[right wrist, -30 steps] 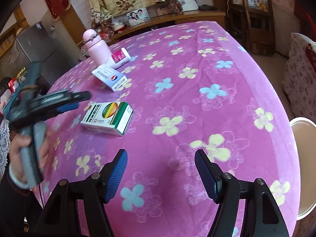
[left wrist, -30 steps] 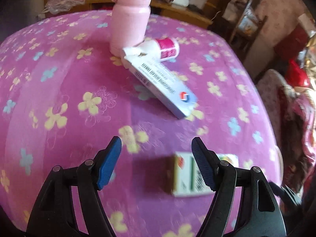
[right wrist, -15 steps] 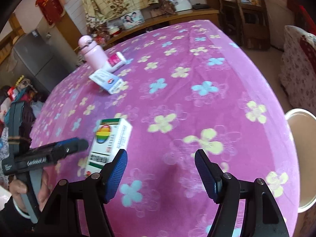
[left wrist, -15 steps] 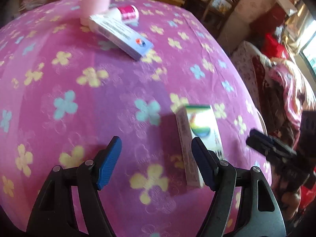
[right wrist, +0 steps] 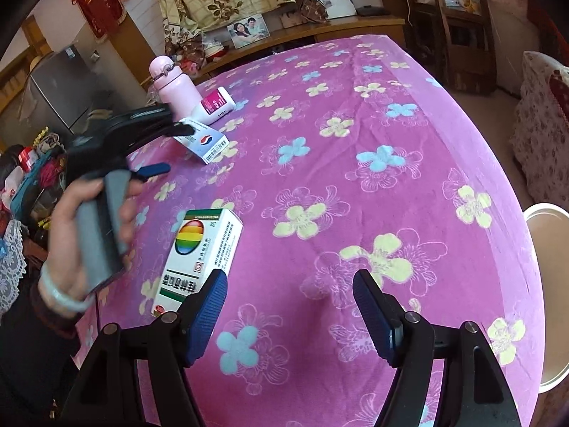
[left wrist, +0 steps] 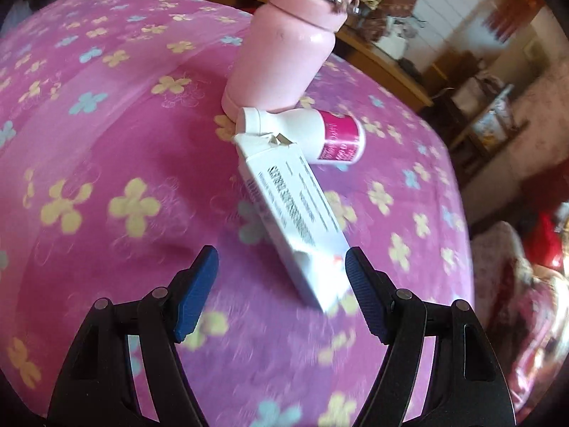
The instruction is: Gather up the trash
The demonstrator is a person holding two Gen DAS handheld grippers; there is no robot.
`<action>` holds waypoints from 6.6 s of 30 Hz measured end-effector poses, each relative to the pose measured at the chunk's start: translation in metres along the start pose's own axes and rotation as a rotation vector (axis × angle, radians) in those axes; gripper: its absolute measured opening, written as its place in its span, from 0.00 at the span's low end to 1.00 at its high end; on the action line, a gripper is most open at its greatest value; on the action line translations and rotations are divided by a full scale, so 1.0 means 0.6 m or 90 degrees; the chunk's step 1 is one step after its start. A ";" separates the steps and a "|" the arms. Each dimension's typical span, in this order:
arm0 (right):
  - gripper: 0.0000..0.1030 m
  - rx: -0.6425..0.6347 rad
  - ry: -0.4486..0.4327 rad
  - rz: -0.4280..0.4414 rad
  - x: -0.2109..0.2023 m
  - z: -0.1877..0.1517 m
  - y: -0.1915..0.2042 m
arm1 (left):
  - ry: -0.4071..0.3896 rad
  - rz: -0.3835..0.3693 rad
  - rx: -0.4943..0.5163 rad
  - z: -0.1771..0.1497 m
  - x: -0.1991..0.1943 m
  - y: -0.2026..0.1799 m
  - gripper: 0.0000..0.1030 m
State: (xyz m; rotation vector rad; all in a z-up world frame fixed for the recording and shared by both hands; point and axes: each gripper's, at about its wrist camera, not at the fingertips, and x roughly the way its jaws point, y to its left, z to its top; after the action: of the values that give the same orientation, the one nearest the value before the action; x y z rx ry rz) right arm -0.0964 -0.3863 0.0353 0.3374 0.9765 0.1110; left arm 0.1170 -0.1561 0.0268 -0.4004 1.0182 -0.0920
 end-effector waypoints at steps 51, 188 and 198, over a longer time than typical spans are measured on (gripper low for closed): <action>0.72 -0.116 0.030 -0.061 0.038 -0.040 0.134 | 0.073 0.086 0.184 -0.171 -0.156 0.152 0.64; 0.83 0.170 -0.265 -0.330 -0.365 -0.175 -0.179 | -0.104 -0.210 0.507 -0.443 -0.312 -0.301 0.74; 0.86 0.143 -0.329 -0.358 -0.411 -0.174 -0.096 | -0.189 -0.239 0.486 -0.426 -0.380 -0.234 0.79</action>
State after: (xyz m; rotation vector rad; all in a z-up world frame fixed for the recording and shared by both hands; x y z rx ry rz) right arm -0.3240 -0.4764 0.1580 0.2661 0.5386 -0.5771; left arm -0.2034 -0.2986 0.1455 0.1024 0.5431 -0.7141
